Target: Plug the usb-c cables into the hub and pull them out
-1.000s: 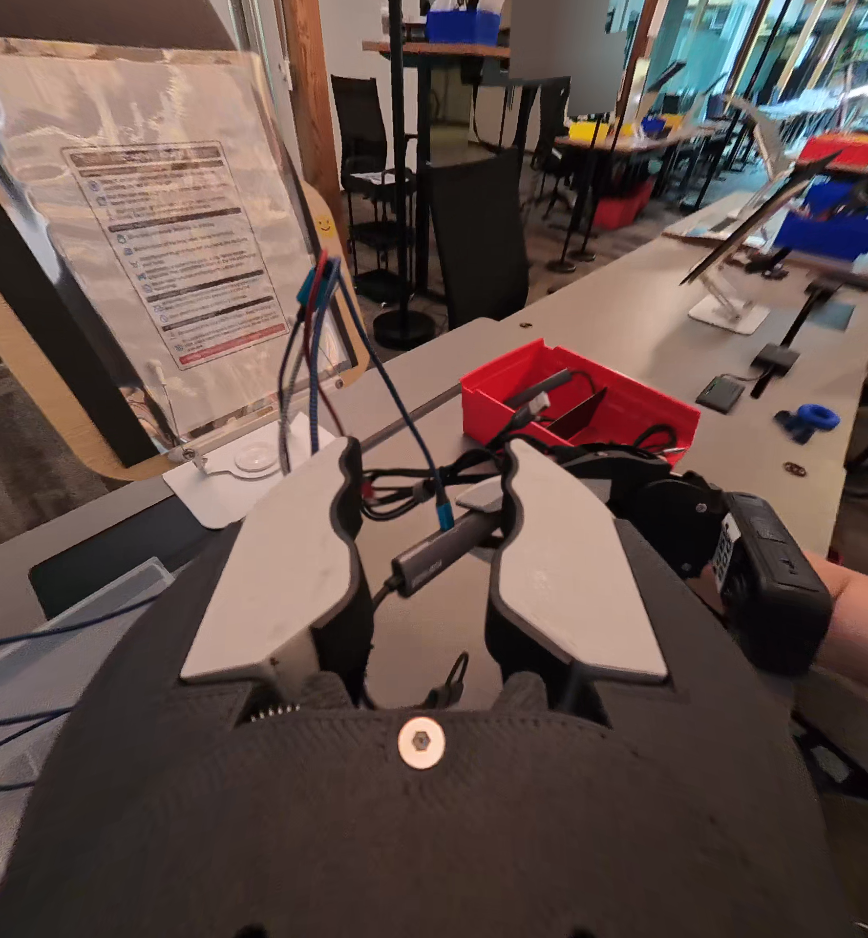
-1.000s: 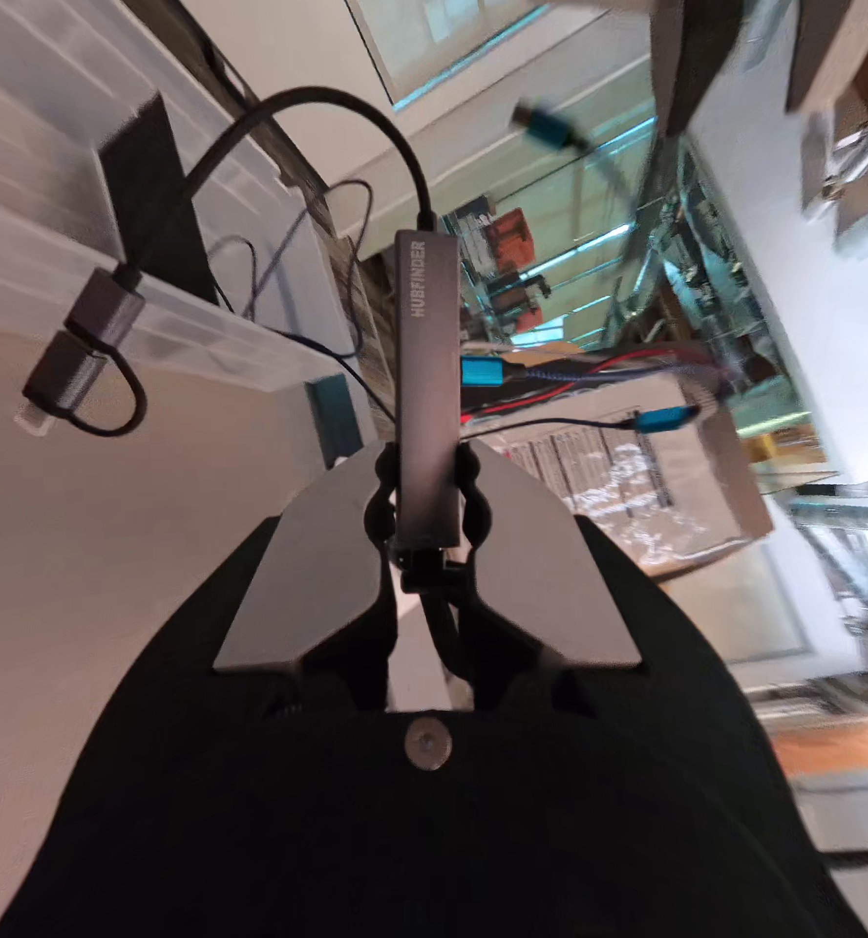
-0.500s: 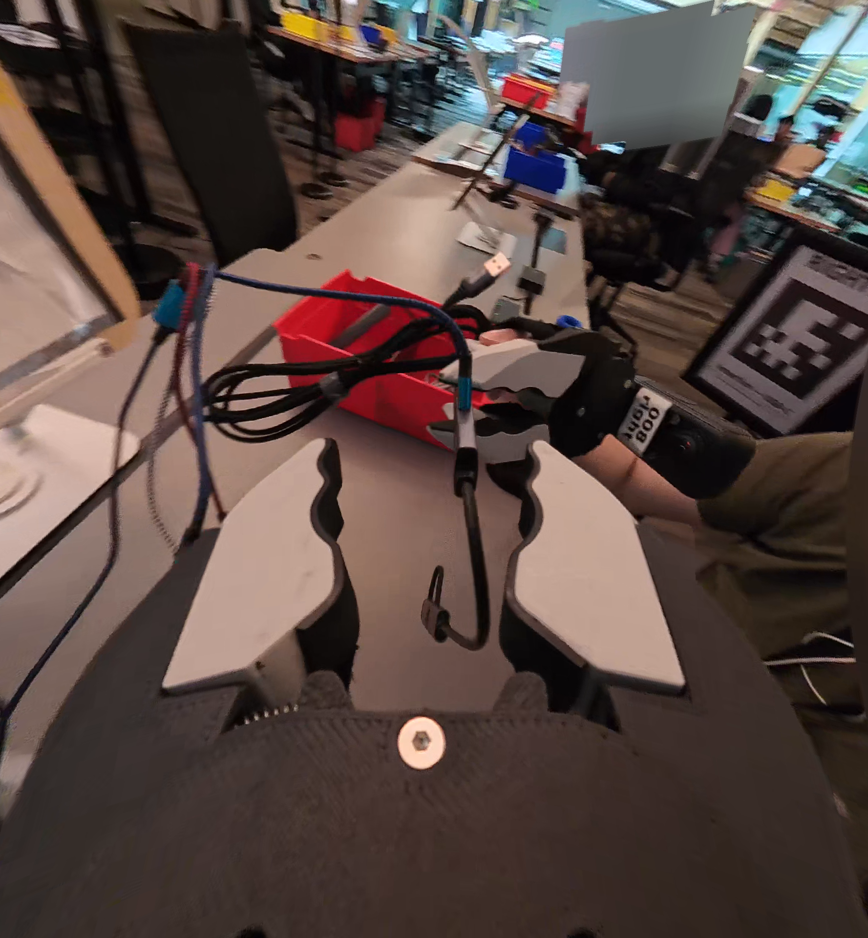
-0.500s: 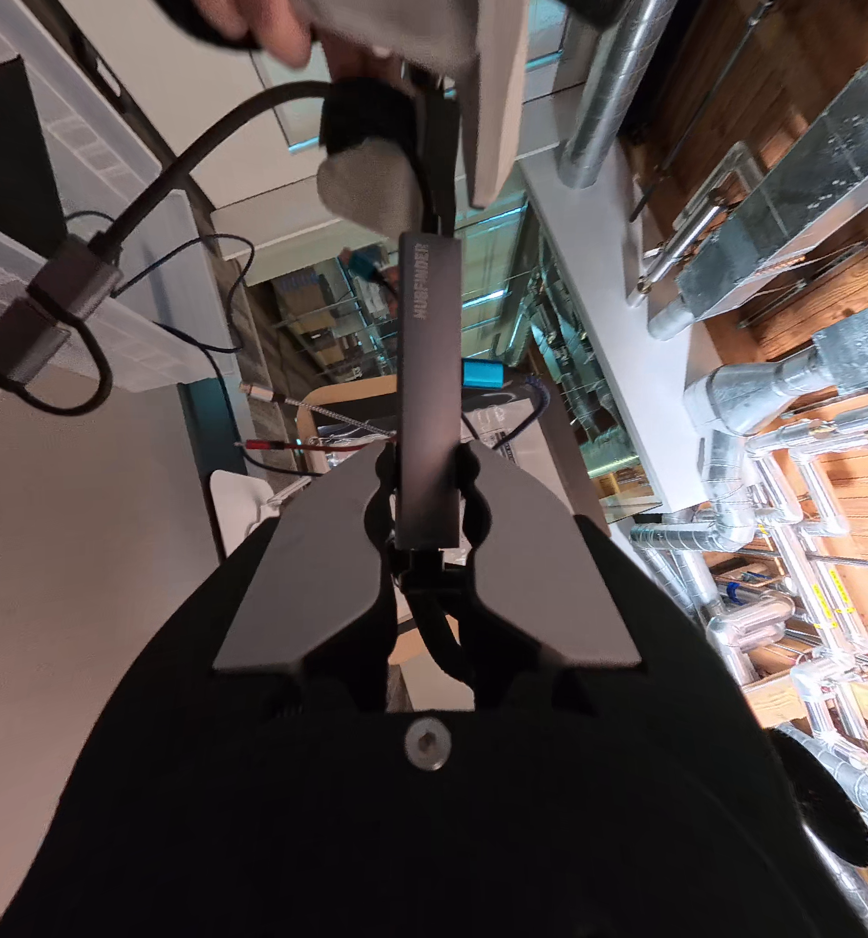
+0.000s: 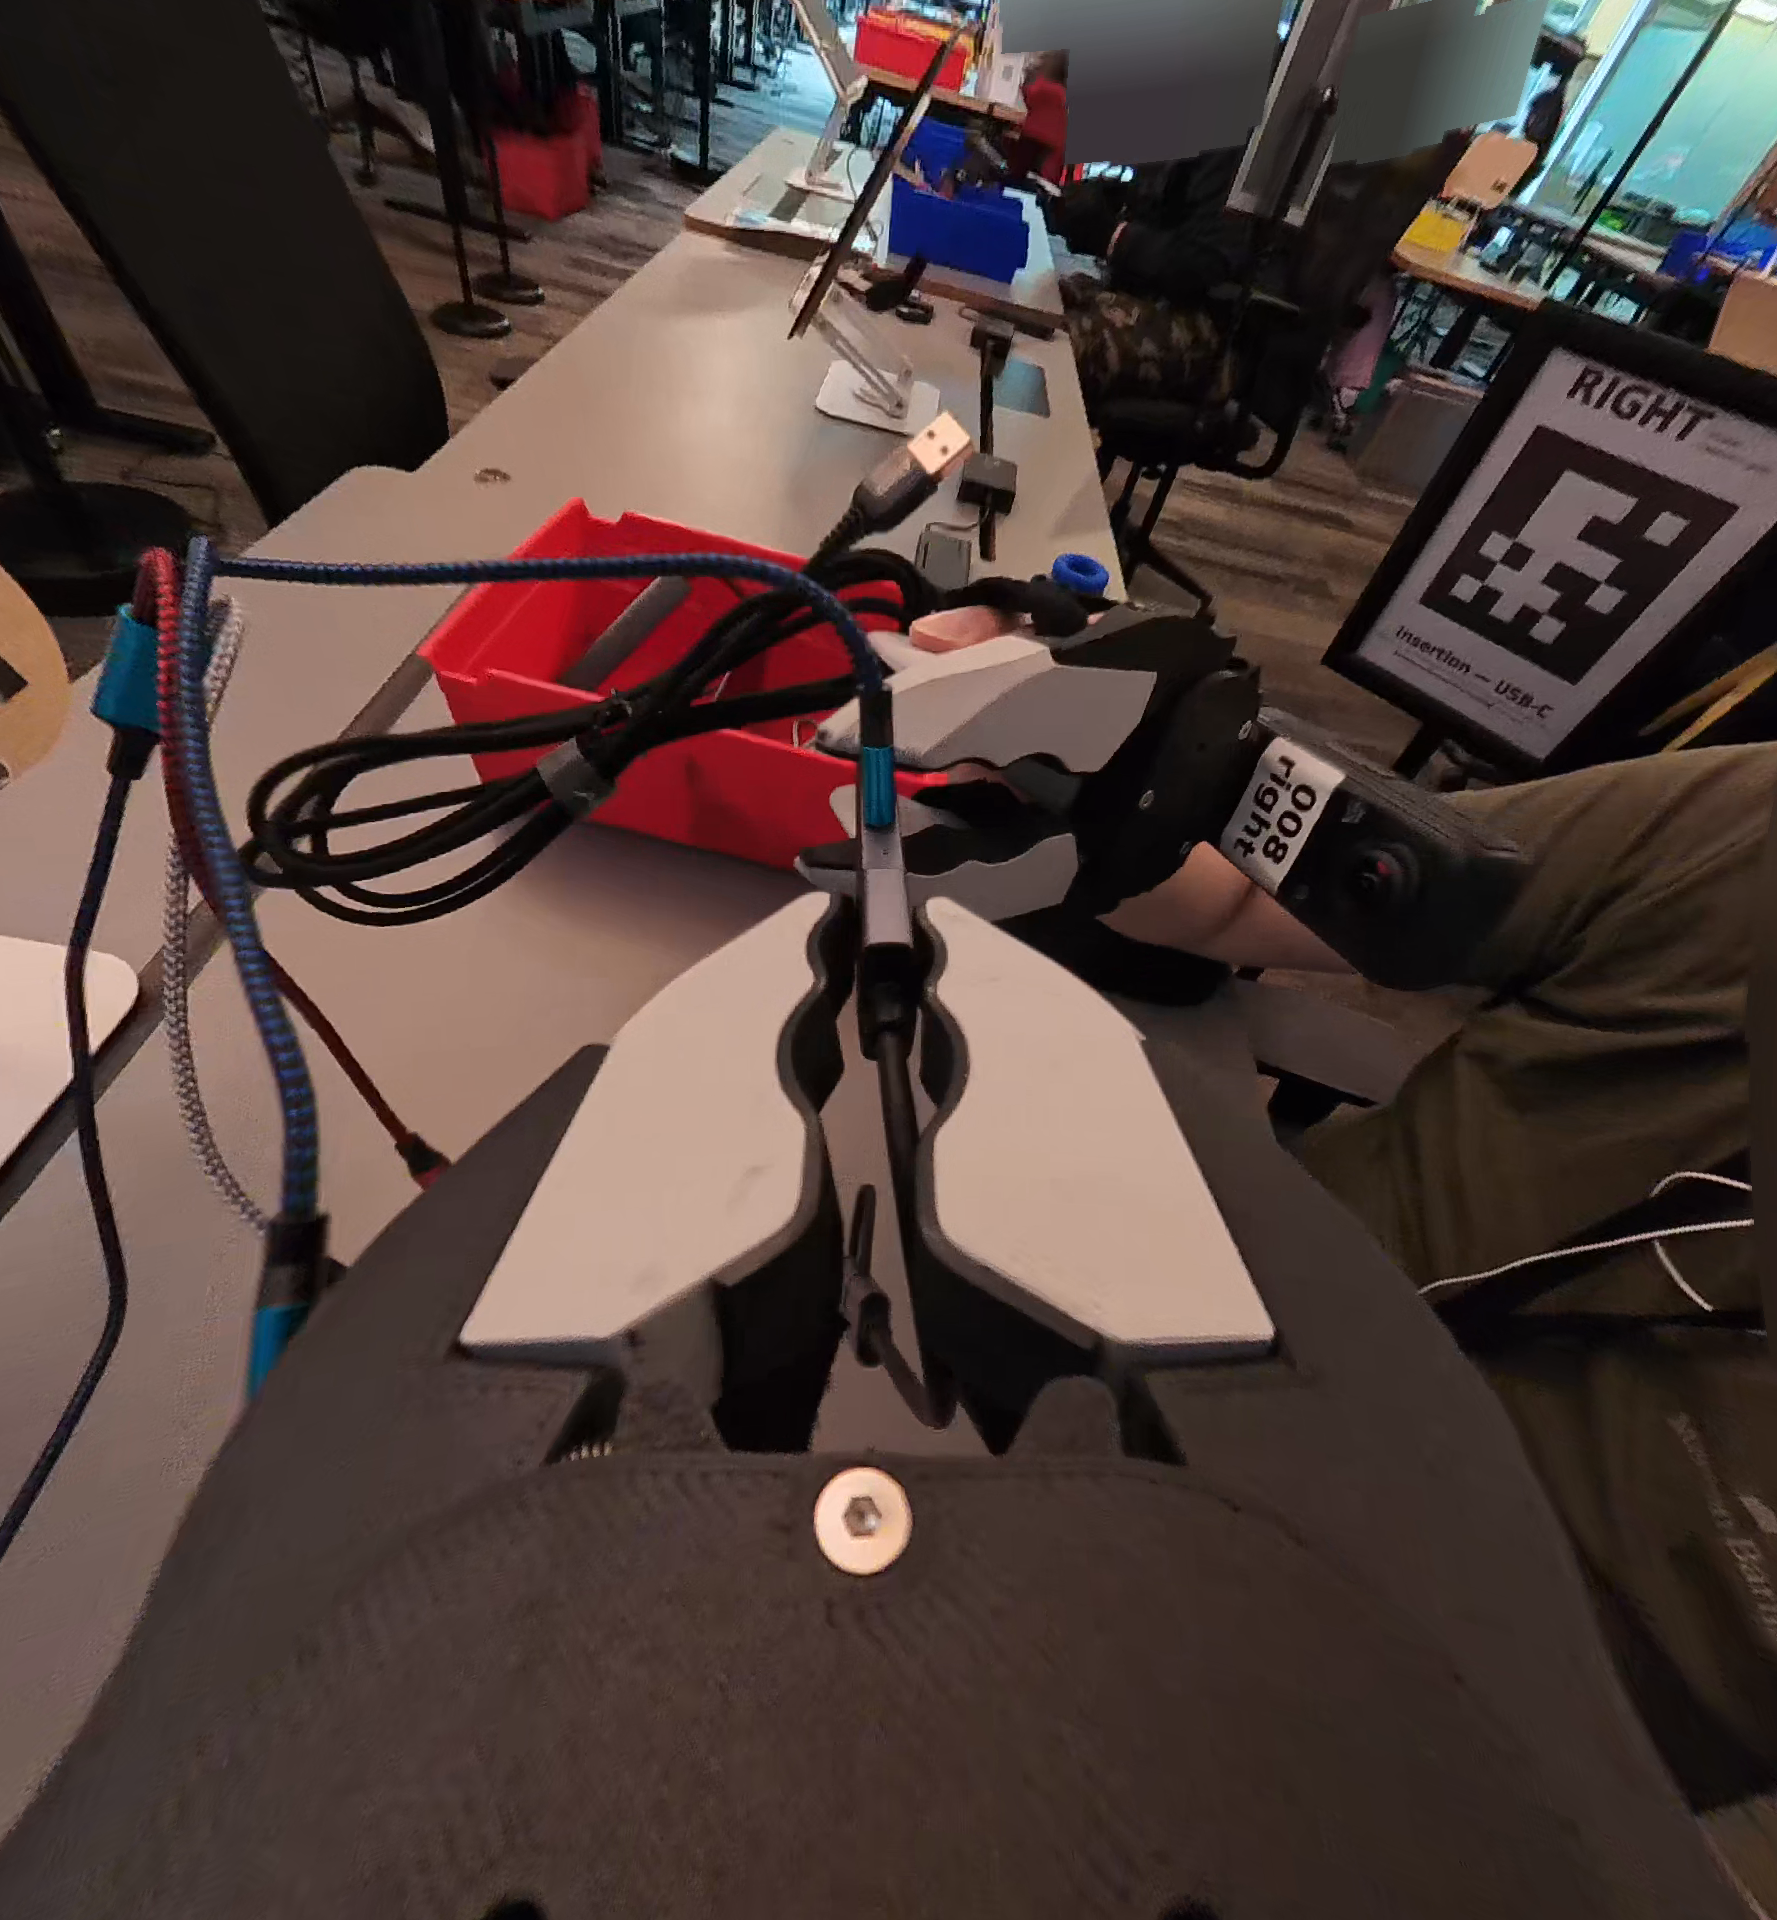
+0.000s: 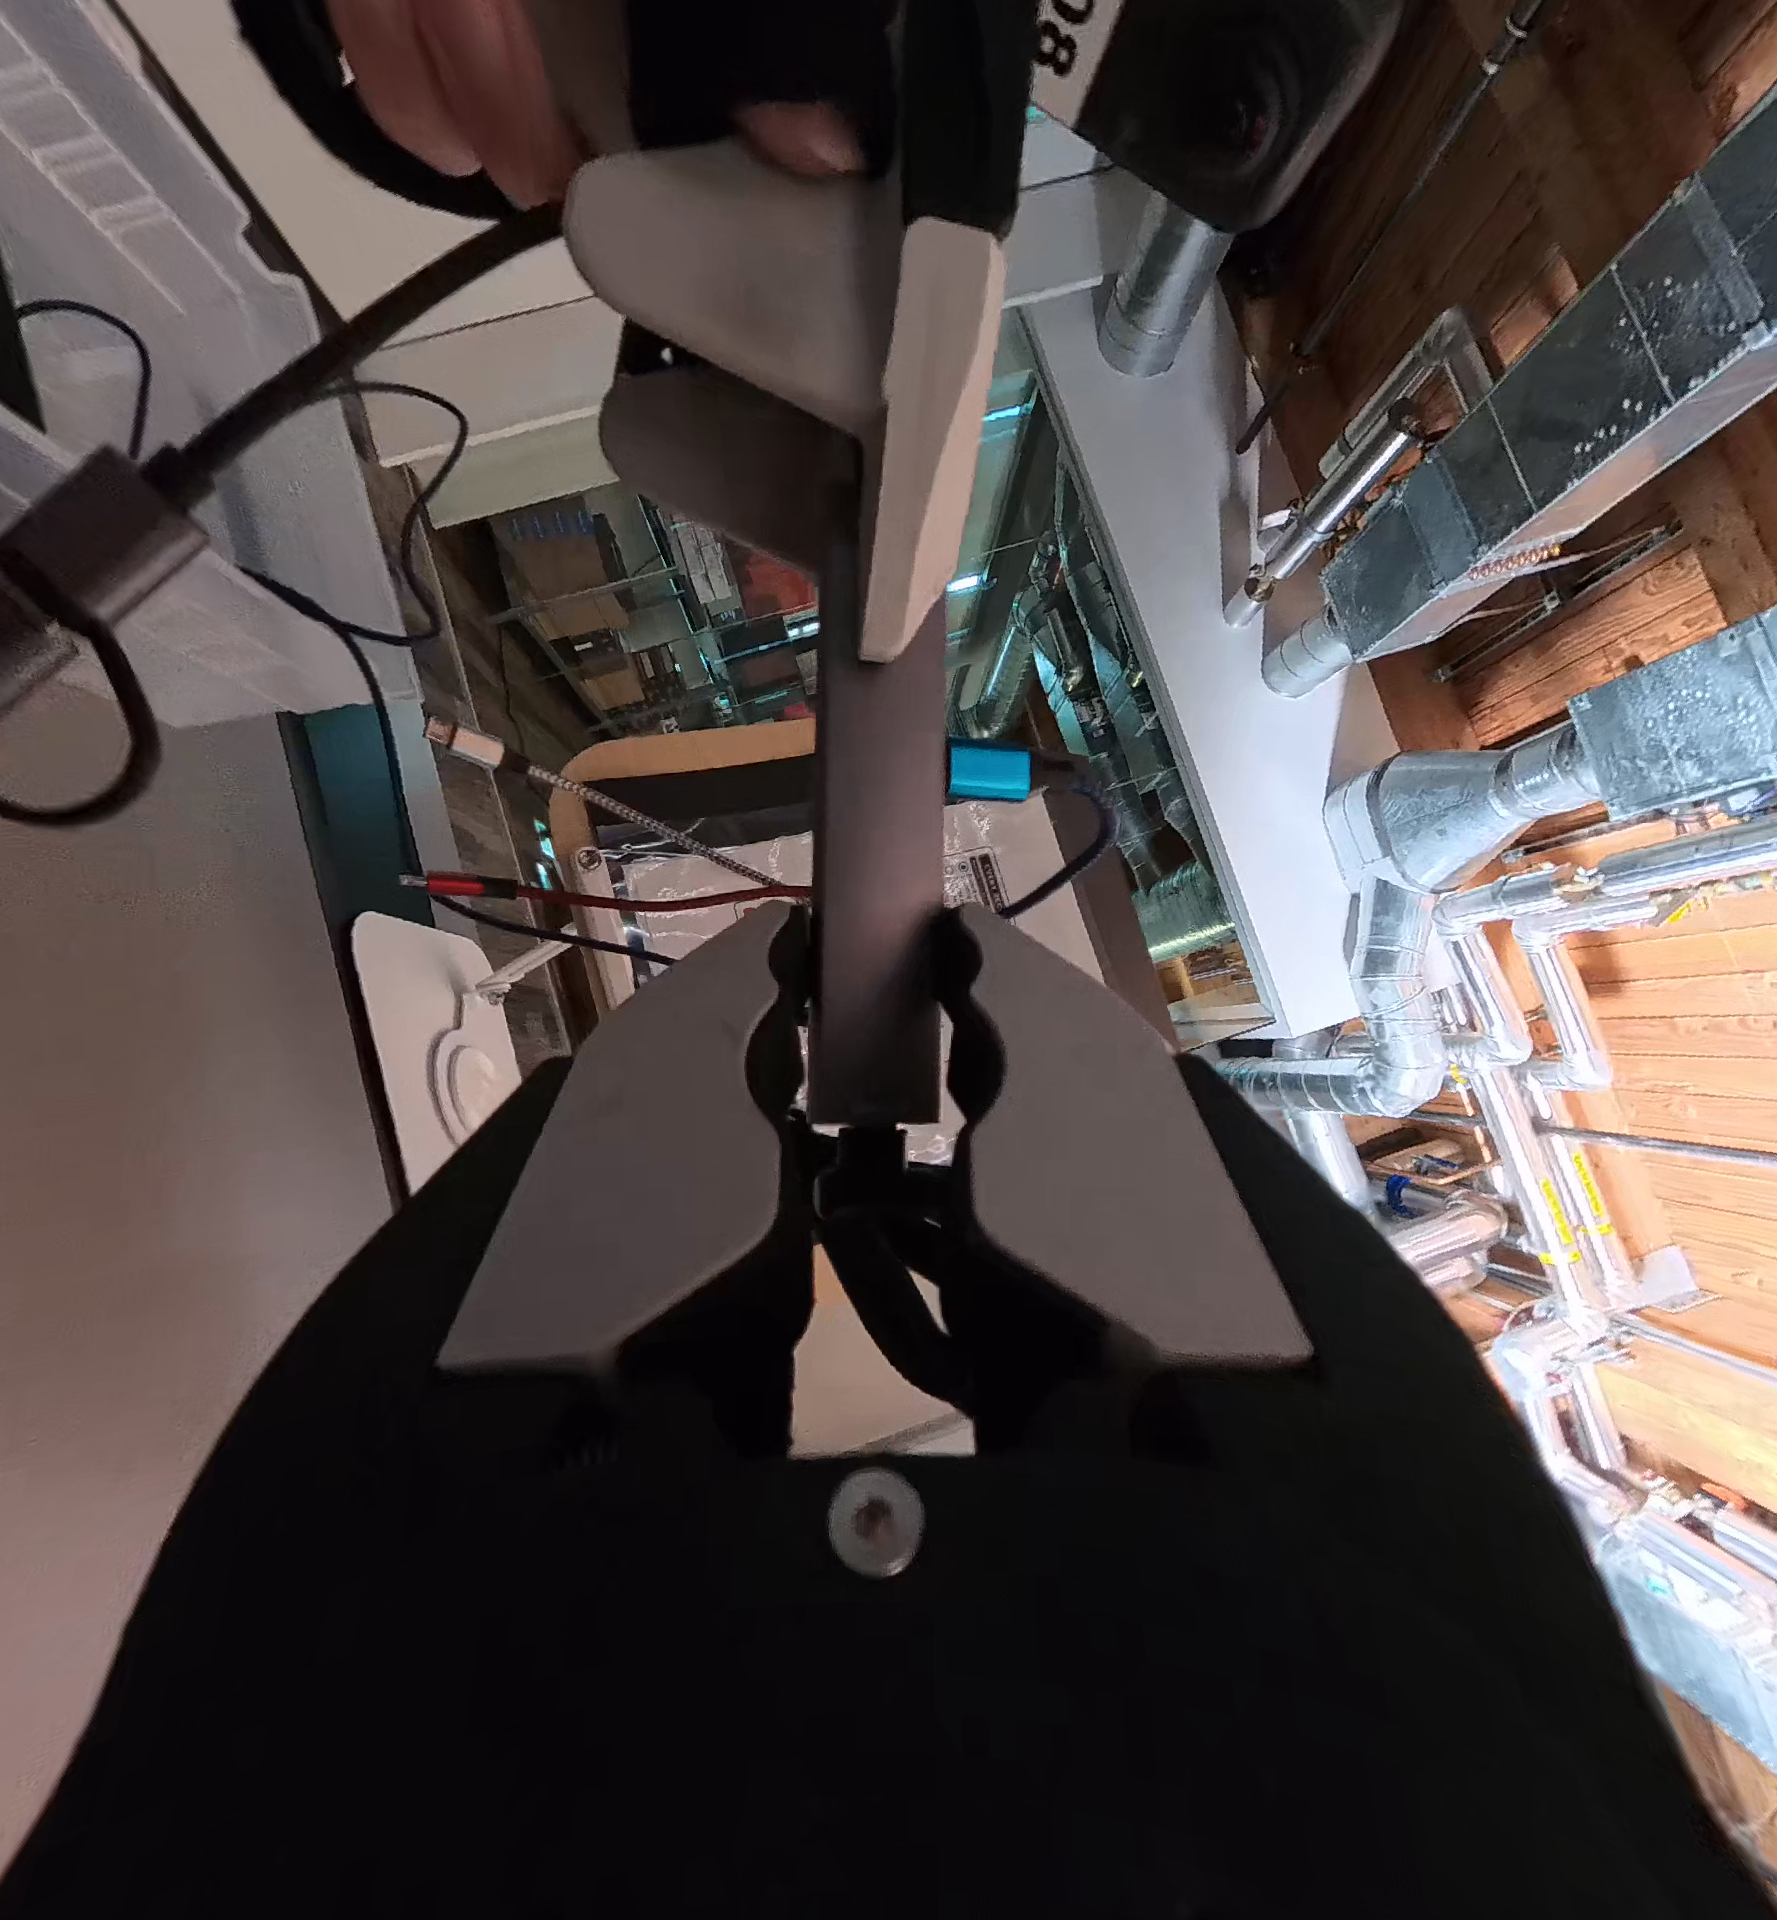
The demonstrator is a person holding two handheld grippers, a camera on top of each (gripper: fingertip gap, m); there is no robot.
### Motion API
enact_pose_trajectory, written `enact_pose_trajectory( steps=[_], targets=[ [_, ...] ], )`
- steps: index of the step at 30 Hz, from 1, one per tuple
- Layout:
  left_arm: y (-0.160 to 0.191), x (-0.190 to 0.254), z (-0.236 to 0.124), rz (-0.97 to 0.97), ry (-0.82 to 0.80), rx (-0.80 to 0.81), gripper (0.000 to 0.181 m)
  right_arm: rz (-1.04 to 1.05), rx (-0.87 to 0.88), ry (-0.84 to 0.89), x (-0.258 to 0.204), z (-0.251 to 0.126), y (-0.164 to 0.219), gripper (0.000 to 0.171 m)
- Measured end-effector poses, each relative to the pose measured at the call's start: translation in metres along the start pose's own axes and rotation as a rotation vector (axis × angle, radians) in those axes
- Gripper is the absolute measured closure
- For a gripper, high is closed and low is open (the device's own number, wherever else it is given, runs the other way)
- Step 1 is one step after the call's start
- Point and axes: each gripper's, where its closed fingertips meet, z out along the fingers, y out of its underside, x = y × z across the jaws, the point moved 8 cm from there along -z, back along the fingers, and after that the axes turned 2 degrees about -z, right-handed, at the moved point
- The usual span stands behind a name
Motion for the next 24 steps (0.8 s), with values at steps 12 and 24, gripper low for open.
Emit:
enact_pose_trajectory(
  steps=[12,24],
  targets=[
    [0.012,-0.003,0.024,0.011,-0.006,-0.145,0.171,-0.104,0.021,0.044,-0.014,0.0,0.001,0.147],
    [0.017,-0.016,0.04,0.45,-0.572,-0.373,0.173,0.062,0.055,-0.118,-0.013,0.005,0.02,0.148]
  ],
)
